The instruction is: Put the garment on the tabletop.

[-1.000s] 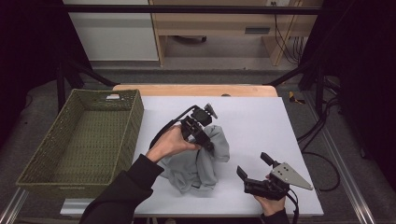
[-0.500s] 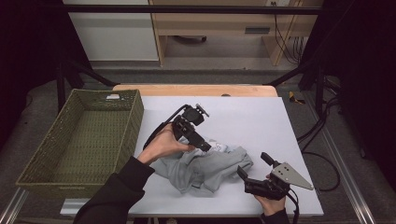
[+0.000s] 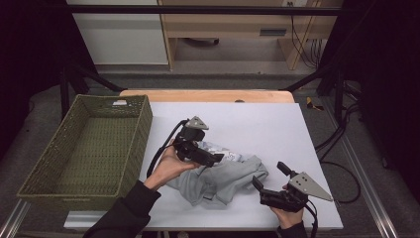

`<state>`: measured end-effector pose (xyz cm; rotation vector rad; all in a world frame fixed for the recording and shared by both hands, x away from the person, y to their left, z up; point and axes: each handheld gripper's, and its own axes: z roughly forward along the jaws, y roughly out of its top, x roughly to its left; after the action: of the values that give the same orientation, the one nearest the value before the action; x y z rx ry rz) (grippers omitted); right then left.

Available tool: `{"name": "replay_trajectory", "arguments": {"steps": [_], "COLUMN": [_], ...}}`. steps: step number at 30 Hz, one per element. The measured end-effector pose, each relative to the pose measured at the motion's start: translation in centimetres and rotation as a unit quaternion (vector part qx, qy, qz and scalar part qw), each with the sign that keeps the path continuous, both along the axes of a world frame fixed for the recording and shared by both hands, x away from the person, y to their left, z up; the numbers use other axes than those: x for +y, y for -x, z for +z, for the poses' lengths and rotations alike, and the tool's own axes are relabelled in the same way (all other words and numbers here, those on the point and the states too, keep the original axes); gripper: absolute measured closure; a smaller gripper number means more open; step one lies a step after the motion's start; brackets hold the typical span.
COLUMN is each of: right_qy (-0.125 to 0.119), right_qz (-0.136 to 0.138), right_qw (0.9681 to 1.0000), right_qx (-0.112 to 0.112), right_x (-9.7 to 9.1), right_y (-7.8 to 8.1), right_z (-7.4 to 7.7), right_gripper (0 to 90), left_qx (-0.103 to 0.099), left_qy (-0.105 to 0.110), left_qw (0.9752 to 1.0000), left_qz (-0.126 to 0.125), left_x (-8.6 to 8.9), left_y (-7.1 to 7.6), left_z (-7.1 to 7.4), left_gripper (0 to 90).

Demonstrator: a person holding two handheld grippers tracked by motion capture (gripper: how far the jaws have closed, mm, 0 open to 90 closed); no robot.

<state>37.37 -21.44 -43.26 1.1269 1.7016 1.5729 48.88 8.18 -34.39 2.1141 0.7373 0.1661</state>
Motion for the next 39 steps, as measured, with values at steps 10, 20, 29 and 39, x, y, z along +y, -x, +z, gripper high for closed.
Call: {"name": "replay_trajectory", "arguments": {"steps": [10,20,29,39], "right_qy": [0.002,-0.001,-0.005,-0.004], "right_qz": [-0.001,0.000,0.004,0.010], "right_qw": [1.0000,1.0000,1.0000,0.9999], "right_qx": [-0.003,-0.002,0.000,0.002], "right_x": [-0.1,-0.2,-0.4,-0.5], "right_y": [0.0,0.0,0.0,0.1], "right_z": [0.0,0.2,0.2,0.1], "right_gripper": [1.4,1.1,1.1,1.1], "left_qx": [-0.058,-0.094,-0.115,-0.118], "left_qy": [0.096,0.133,0.156,0.156], "left_qw": [0.9936,0.9863,0.9782,0.9751], "left_qz": [0.011,0.029,0.073,0.105], "left_x": [2.9,6.1,9.9,12.3], "left_y": [2.4,5.5,8.0,9.4], "left_z": [-1.8,-3.4,-4.6,-5.5], "left_gripper": [5.4,4.7,5.3,4.5]}}
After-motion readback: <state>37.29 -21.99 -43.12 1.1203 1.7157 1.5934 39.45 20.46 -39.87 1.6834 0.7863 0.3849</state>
